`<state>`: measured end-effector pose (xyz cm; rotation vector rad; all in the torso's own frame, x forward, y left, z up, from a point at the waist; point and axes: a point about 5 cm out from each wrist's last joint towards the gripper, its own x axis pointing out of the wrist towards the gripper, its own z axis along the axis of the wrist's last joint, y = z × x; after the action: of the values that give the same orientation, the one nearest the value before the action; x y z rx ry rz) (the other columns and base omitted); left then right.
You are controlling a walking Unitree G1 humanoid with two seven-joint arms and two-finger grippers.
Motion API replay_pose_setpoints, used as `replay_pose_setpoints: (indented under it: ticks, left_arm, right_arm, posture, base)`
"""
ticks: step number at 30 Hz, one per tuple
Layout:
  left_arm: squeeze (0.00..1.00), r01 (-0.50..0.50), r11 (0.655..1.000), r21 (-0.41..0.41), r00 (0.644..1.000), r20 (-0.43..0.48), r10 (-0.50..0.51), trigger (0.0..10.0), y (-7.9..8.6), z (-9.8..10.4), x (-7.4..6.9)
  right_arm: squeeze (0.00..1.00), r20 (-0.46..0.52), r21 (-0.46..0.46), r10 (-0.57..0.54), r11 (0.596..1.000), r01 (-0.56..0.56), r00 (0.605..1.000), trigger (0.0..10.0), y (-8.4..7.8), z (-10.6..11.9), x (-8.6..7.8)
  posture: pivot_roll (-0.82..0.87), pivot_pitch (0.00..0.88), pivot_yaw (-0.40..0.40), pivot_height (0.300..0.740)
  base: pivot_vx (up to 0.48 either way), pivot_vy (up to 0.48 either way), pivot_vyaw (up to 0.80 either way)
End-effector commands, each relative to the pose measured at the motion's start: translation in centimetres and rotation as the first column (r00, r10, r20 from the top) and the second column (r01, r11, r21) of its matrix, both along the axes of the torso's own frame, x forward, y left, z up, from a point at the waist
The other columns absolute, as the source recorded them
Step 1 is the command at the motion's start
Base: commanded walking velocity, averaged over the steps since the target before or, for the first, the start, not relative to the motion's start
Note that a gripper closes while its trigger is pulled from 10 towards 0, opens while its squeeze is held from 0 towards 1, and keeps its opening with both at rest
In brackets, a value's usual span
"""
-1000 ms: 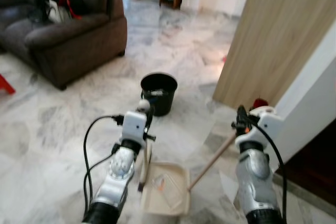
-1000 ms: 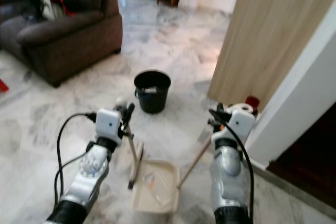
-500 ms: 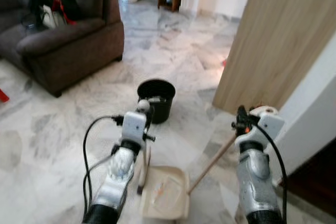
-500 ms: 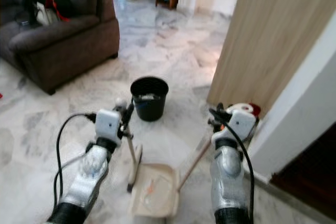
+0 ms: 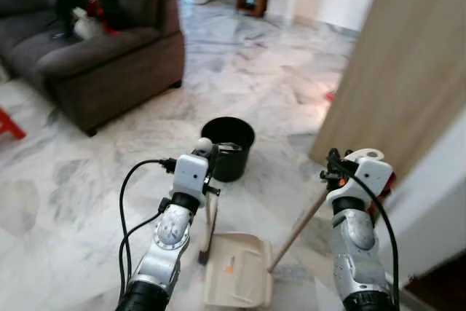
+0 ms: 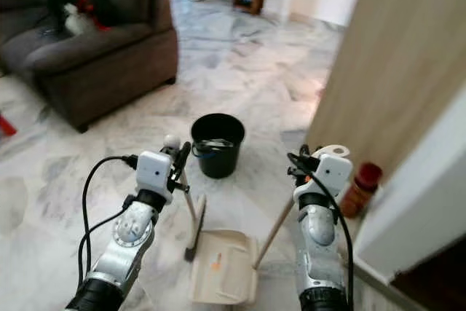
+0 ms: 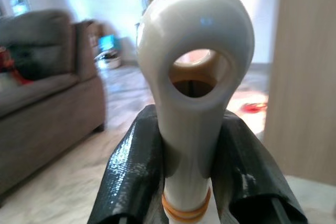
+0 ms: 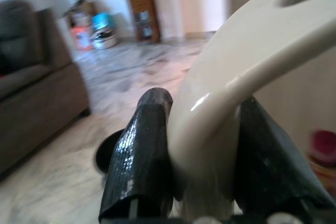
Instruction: Sweep floor
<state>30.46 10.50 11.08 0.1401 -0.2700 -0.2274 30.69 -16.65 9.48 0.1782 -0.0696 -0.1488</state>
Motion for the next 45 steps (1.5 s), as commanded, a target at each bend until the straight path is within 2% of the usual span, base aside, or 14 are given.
replay_pose_setpoints:
  ticks: [1, 35, 45]
  left_arm:
    - [0.0, -0.004, 1.0, 0.021, 0.998, 0.06, 0.003, 10.0, 0.13, 1.24, 0.3]
    - [0.0, 0.002, 1.0, 0.016, 0.998, 0.065, -0.003, 10.0, 0.06, 1.34, 0.35]
    - [0.0, 0.004, 1.0, 0.014, 0.998, 0.067, -0.005, 10.0, 0.04, 1.34, 0.24]
  right_arm:
    - [0.0, 0.065, 0.073, 0.005, 0.997, -0.01, 0.998, 10.0, 0.67, 1.25, 0.35]
    - [0.0, 0.061, 0.069, 0.013, 0.997, -0.017, 0.998, 10.0, 0.75, 1.24, 0.52]
    - [0.0, 0.064, 0.066, 0.001, 0.998, -0.006, 0.998, 10.0, 0.5, 1.31, 0.52]
  posture:
    - [0.01, 0.0, -0.022, 0.74]
    - [0.01, 0.0, -0.022, 0.74]
    - [0.01, 0.0, -0.022, 0.74]
  base:
    - [0.375, 0.0, 0.0]
    - [0.367, 0.0, 0.0]
    - [0.0, 0.0, 0.0]
